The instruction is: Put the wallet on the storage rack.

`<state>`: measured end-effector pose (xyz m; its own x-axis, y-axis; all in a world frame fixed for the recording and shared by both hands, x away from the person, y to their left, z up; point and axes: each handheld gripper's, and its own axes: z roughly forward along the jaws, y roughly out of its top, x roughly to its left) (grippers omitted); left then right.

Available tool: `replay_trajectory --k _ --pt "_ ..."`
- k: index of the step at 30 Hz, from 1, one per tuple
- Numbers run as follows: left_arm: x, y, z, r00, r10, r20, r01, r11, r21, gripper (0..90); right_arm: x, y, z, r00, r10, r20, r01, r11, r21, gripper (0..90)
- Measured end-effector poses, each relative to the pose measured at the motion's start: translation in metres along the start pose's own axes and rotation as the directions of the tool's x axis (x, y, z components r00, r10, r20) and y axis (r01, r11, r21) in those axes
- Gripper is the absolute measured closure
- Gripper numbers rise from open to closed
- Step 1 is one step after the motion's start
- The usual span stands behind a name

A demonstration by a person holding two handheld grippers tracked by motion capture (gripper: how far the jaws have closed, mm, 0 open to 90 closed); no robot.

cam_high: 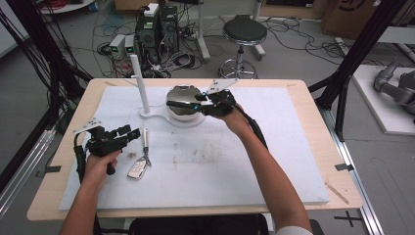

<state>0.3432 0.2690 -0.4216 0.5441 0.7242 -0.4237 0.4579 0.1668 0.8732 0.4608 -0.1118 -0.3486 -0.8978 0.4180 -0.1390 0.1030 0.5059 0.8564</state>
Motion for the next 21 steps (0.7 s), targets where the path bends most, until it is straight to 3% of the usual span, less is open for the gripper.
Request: replay_trajectory --k 3,4,5,6,7,10,14,15,16,17,20,21 --pt "-0.001 -0.001 0.001 1.0000 -0.003 0.004 0.003 1.0000 0.002 34.6 0.009 -0.004 0.010 0.9995 -0.030 -0.008 0.030 0.999 0.036 63.4" --pt "-0.001 -0.001 0.001 1.0000 -0.004 0.006 0.004 1.0000 0.002 34.6 0.010 -0.005 0.012 0.9989 -0.046 0.000 0.046 0.998 0.044 67.9" --pt "-0.001 0.000 0.000 1.0000 -0.003 0.006 0.003 1.0000 0.001 34.6 0.010 -0.006 0.014 0.9954 -0.094 0.020 0.092 0.994 0.056 77.1" --pt "-0.001 0.000 0.000 1.0000 -0.003 0.007 0.003 1.0000 0.001 34.6 0.010 -0.007 0.014 0.9905 -0.132 0.036 0.130 0.989 0.068 79.4" --pt "-0.001 0.000 0.000 1.0000 -0.005 0.005 0.005 1.0000 -0.001 34.6 0.010 -0.007 0.014 0.9905 -0.132 0.036 0.130 0.989 0.068 79.4" --pt "0.000 0.000 0.000 1.0000 -0.004 0.003 0.004 1.0000 0.002 34.6 0.010 -0.008 0.017 0.9680 -0.237 0.083 0.229 0.969 0.097 81.0" --pt "0.000 0.000 0.000 1.0000 -0.003 0.002 0.003 1.0000 0.003 34.6 0.009 -0.008 0.017 0.9702 -0.226 0.087 0.218 0.972 0.088 78.9" --pt "0.000 0.000 0.000 1.0000 -0.002 0.002 0.002 1.0000 0.003 34.6 0.009 -0.008 0.016 0.9729 -0.215 0.086 0.207 0.974 0.088 73.6" --pt "0.000 0.000 0.000 1.0000 -0.001 0.000 0.001 1.0000 0.002 34.6 0.008 -0.008 0.016 0.9783 -0.186 0.091 0.179 0.980 0.085 65.7" --pt "0.000 0.000 0.000 1.0000 0.001 -0.003 -0.001 1.0000 0.001 34.6 0.007 -0.009 0.014 0.9859 -0.151 0.072 0.145 0.986 0.078 64.6" --pt "0.000 0.000 -0.001 0.9999 0.006 -0.012 -0.006 1.0000 -0.004 34.3 0.003 -0.010 0.003 0.9926 -0.094 0.078 0.090 0.995 0.051 51.6" --pt "0.000 0.001 -0.001 0.9998 0.013 -0.016 -0.013 0.9999 -0.006 33.4 -0.001 -0.010 -0.008 0.9965 -0.039 0.074 0.036 0.999 0.035 47.8"
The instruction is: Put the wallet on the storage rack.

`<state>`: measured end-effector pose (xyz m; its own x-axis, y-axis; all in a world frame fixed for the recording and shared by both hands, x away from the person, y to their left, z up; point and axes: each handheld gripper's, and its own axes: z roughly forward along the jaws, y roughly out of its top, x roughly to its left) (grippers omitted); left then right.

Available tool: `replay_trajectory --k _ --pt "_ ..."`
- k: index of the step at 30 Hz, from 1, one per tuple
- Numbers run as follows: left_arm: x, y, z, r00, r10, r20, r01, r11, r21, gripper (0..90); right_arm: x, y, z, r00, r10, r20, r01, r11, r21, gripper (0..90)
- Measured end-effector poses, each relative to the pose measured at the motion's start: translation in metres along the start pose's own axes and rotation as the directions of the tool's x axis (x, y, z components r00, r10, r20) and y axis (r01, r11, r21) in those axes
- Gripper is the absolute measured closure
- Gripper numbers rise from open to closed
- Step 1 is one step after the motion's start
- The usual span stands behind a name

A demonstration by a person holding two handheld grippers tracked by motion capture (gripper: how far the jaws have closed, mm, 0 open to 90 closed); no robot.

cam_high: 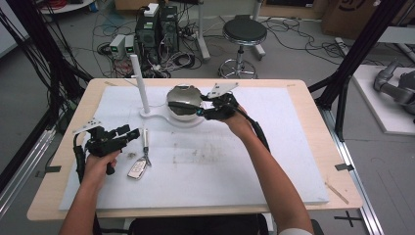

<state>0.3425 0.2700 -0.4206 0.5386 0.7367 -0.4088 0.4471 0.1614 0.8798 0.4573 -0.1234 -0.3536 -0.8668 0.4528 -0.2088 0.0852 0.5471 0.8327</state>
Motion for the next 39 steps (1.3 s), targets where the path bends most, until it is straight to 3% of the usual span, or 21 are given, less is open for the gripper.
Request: replay_trajectory --k 3,6,8,10,14,16,17,18,21,23,27,32,36,39 --pt "-0.002 0.001 -0.001 0.9995 0.029 -0.013 -0.029 0.9996 -0.006 31.8 -0.003 -0.003 -0.012 0.9992 0.034 -0.021 -0.034 0.999 -0.008 45.7" --pt "-0.004 0.002 0.000 0.9989 0.043 -0.020 -0.044 0.9990 -0.014 28.6 -0.003 -0.017 -0.031 0.9962 0.085 0.018 -0.084 0.995 -0.047 37.9" --pt "-0.006 0.003 0.002 0.9985 0.046 -0.029 -0.047 0.9988 -0.012 26.4 -0.002 -0.025 -0.040 0.9912 0.123 0.050 -0.121 0.992 -0.038 30.8" --pt "-0.008 0.003 0.003 0.9977 0.054 -0.040 -0.055 0.9985 -0.003 23.5 -0.002 -0.035 -0.052 0.9862 0.149 0.073 -0.145 0.988 -0.053 29.7" --pt "-0.010 0.002 0.006 0.9935 0.081 -0.079 -0.081 0.9967 0.002 21.1 0.000 -0.056 -0.074 0.9651 0.237 0.110 -0.233 0.971 -0.053 23.8" --pt "-0.011 0.002 0.007 0.9923 0.090 -0.086 -0.090 0.9959 0.000 21.1 0.002 -0.067 -0.083 0.9502 0.280 0.138 -0.278 0.960 -0.029 21.3" --pt "-0.011 0.001 0.007 0.9915 0.095 -0.089 -0.095 0.9954 -0.002 21.1 0.004 -0.080 -0.092 0.9336 0.327 0.147 -0.329 0.944 -0.012 21.3" --pt "-0.012 0.001 0.007 0.9897 0.106 -0.096 -0.107 0.9943 -0.003 21.1 0.004 -0.080 -0.092 0.9336 0.327 0.147 -0.329 0.944 -0.012 21.3" --pt "-0.014 0.000 0.007 0.9866 0.124 -0.106 -0.125 0.9922 -0.002 21.1 0.008 -0.099 -0.103 0.9201 0.348 0.179 -0.360 0.933 0.034 21.3" --pt "-0.014 0.000 0.006 0.9862 0.123 -0.111 -0.124 0.9923 0.000 21.1 0.010 -0.113 -0.111 0.9048 0.380 0.192 -0.395 0.918 0.043 21.3" --pt "-0.015 0.000 0.006 0.9852 0.128 -0.113 -0.129 0.9917 0.004 21.1 0.015 -0.133 -0.123 0.8877 0.404 0.221 -0.420 0.907 0.031 21.3" --pt "-0.020 -0.001 0.003 0.9830 0.141 -0.117 -0.143 0.9897 -0.007 21.1 0.019 -0.142 -0.140 0.8797 0.400 0.256 -0.416 0.909 0.008 21.3" --pt "-0.021 -0.003 0.003 0.9776 0.165 -0.131 -0.165 0.9863 0.006 21.5 0.020 -0.145 -0.145 0.8778 0.387 0.282 -0.406 0.914 0.008 21.3" --pt "-0.019 -0.004 0.004 0.9764 0.167 -0.136 -0.167 0.9859 0.016 22.2 0.019 -0.145 -0.148 0.8708 0.387 0.303 -0.406 0.914 -0.001 21.3"
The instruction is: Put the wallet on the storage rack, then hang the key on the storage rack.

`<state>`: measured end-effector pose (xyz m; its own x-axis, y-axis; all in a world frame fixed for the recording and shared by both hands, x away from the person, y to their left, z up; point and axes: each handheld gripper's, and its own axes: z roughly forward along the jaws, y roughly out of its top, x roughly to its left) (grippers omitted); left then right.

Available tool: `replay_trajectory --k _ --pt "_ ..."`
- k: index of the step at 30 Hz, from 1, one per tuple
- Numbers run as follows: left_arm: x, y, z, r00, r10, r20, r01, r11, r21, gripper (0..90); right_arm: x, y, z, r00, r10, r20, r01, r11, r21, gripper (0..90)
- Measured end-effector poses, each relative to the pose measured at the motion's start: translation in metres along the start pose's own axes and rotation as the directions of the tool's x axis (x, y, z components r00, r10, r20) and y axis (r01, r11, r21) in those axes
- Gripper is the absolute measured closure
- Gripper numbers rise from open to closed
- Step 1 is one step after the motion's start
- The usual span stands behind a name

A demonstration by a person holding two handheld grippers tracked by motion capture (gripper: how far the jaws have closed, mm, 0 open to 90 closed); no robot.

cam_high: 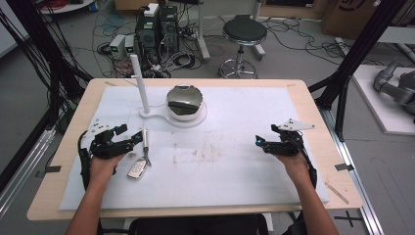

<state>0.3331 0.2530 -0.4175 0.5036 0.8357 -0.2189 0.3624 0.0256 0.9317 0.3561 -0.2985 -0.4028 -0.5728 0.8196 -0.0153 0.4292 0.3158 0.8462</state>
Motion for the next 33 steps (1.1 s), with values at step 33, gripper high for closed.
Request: replay_trajectory --k 33 --pt "0.0026 -0.0023 -0.0063 0.9988 -0.030 -0.040 0.030 0.9996 -0.003 22.8 -0.0050 0.0012 0.0061 0.9989 -0.006 0.046 0.006 1.000 -0.001 21.3"
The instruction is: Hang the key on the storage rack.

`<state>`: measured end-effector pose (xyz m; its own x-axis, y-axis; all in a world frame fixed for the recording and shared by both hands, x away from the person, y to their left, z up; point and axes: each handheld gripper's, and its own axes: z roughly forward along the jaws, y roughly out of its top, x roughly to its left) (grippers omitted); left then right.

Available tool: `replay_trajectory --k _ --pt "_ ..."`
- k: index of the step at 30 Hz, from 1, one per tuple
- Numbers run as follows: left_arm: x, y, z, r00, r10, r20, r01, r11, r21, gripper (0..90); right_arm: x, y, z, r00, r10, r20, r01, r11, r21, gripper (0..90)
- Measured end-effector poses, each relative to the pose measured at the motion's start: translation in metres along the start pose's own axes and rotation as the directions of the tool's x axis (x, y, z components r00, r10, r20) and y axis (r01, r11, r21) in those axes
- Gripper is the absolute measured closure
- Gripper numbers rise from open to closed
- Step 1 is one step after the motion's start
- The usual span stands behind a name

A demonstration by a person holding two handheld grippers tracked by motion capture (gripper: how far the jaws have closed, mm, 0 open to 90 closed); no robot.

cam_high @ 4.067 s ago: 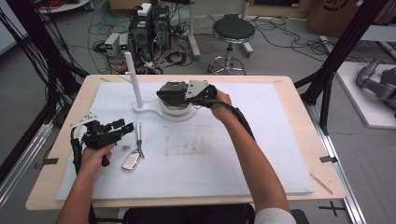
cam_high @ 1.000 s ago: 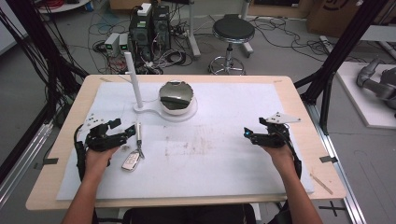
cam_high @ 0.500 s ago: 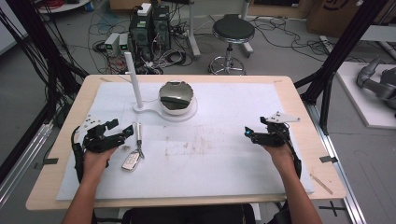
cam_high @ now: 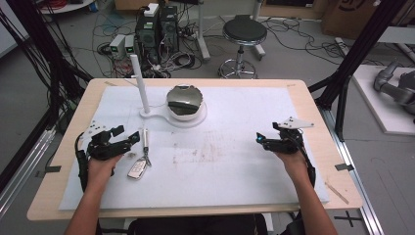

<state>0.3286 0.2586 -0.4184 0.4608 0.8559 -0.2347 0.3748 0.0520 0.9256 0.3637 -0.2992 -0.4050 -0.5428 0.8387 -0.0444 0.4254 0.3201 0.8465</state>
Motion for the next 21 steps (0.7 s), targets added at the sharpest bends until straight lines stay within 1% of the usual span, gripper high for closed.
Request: replay_trajectory --k 1,3,4,6,7,9,10,11,13,15,17,18,19,20,21 --pt "0.000 0.000 0.000 1.0000 -0.001 -0.003 0.001 1.0000 0.002 22.9 0.001 0.000 0.000 1.0000 0.001 -0.001 -0.001 1.000 0.000 21.3" --pt "-0.001 0.000 -0.001 0.9999 -0.004 -0.013 0.004 1.0000 0.008 22.8 0.001 0.000 0.001 0.9999 -0.012 -0.003 0.012 1.000 0.002 21.4" --pt "-0.001 0.000 0.000 0.9999 0.001 -0.016 -0.001 0.9999 0.017 22.8 0.001 0.000 0.001 0.9999 -0.009 -0.005 0.009 1.000 0.001 21.4" --pt "-0.004 -0.001 0.001 0.9994 0.005 -0.035 -0.004 0.9990 0.045 22.8 0.001 0.000 0.000 0.9999 -0.007 -0.009 0.007 1.000 0.000 21.4" --pt "-0.005 -0.002 0.003 0.9992 0.010 -0.038 -0.008 0.9982 0.059 22.8 0.001 0.000 -0.001 0.9999 -0.007 -0.010 0.007 1.000 -0.002 21.4" --pt "-0.007 -0.003 0.005 0.9980 0.026 -0.058 -0.021 0.9957 0.090 22.8 0.002 0.000 -0.001 0.9999 -0.006 -0.011 0.005 1.000 -0.002 21.4" --pt "-0.008 -0.003 0.007 0.9977 0.029 -0.062 -0.022 0.9945 0.103 23.1 0.002 0.000 -0.001 0.9998 -0.015 -0.010 0.015 1.000 -0.001 21.3" --pt "-0.008 -0.004 0.008 0.9978 0.028 -0.060 -0.021 0.9937 0.110 24.9 0.002 0.000 0.000 0.9998 -0.015 -0.012 0.015 1.000 0.004 21.4" --pt "-0.009 -0.005 0.010 0.9972 0.032 -0.068 -0.022 0.9908 0.133 31.8 0.003 0.000 0.001 0.9996 -0.023 -0.014 0.023 1.000 0.008 21.4" --pt "-0.009 -0.007 0.015 0.9966 0.028 -0.077 -0.015 0.9868 0.161 33.6 0.003 0.000 0.002 0.9996 -0.023 -0.016 0.023 1.000 0.010 21.4" --pt "-0.010 -0.008 0.018 0.9967 0.020 -0.079 -0.005 0.9844 0.176 37.9 0.003 0.000 0.002 0.9996 -0.022 -0.017 0.022 1.000 0.013 21.4" --pt "-0.012 -0.008 0.020 0.9966 0.020 -0.080 -0.005 0.9820 0.189 38.9 0.003 0.000 0.002 0.9996 -0.022 -0.019 0.022 1.000 0.012 21.4" --pt "-0.013 -0.008 0.022 0.9962 0.024 -0.084 -0.007 0.9803 0.197 42.3 0.003 0.000 0.001 0.9996 -0.021 -0.018 0.021 1.000 0.014 21.4" --pt "-0.014 -0.009 0.025 0.9960 0.027 -0.085 -0.009 0.9795 0.201 42.3 0.003 0.000 0.001 0.9996 -0.021 -0.018 0.021 1.000 0.014 21.4" --pt "-0.016 -0.008 0.027 0.9955 0.034 -0.088 -0.015 0.9769 0.213 42.3 0.004 0.000 0.001 0.9996 -0.023 -0.019 0.023 1.000 0.015 21.4"
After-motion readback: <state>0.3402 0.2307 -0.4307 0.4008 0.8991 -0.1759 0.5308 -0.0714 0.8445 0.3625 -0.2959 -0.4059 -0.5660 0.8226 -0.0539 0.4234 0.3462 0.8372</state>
